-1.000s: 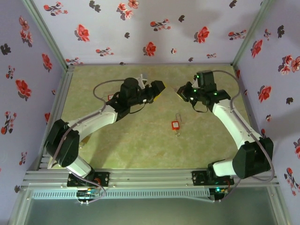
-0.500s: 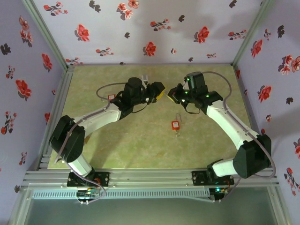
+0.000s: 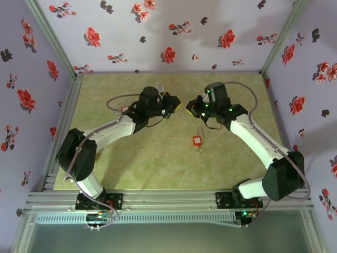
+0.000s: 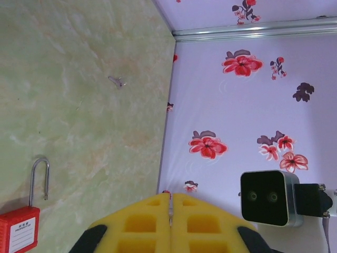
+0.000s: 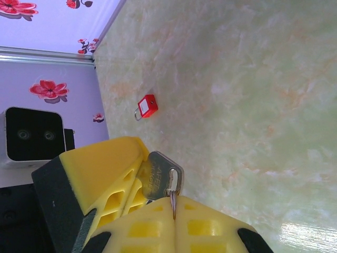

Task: Unlock with the key

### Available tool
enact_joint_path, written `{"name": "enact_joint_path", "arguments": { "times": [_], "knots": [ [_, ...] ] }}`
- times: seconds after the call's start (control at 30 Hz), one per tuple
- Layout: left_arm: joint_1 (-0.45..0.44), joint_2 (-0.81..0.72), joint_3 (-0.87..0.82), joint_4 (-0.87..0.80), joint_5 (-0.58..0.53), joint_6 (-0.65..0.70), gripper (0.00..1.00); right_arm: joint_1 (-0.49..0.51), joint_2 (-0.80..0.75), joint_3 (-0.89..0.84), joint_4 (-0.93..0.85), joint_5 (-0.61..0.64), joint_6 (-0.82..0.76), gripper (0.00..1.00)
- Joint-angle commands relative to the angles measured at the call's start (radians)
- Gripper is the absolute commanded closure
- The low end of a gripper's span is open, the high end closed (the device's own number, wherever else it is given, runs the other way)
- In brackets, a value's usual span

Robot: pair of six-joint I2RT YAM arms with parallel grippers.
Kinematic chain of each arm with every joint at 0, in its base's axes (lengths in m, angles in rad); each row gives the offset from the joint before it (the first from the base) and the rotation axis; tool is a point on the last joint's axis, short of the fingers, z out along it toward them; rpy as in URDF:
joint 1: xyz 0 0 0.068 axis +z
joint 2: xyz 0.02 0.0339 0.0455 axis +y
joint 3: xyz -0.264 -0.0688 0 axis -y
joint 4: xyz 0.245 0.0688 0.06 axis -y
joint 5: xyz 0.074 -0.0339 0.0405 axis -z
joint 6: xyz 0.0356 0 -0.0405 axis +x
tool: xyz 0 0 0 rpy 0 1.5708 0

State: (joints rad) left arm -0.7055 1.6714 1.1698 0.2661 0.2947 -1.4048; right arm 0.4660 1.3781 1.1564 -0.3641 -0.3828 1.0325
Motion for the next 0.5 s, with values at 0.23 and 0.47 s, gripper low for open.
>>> {"name": "enact_joint_path", "arguments": {
  "times": [0.23,0.47],
  "knots": [
    [0.042,-0.055,-0.043,0.179,0.021,0.075,1.00,-0.005,-0.097,-0.090,0.101,-0.020,0.024,0.42],
    [0.071,-0.090,-0.023,0.275,0.151,0.226,1.00,-0.094,-0.193,-0.222,0.450,-0.172,0.150,0.29]
  ]
}}
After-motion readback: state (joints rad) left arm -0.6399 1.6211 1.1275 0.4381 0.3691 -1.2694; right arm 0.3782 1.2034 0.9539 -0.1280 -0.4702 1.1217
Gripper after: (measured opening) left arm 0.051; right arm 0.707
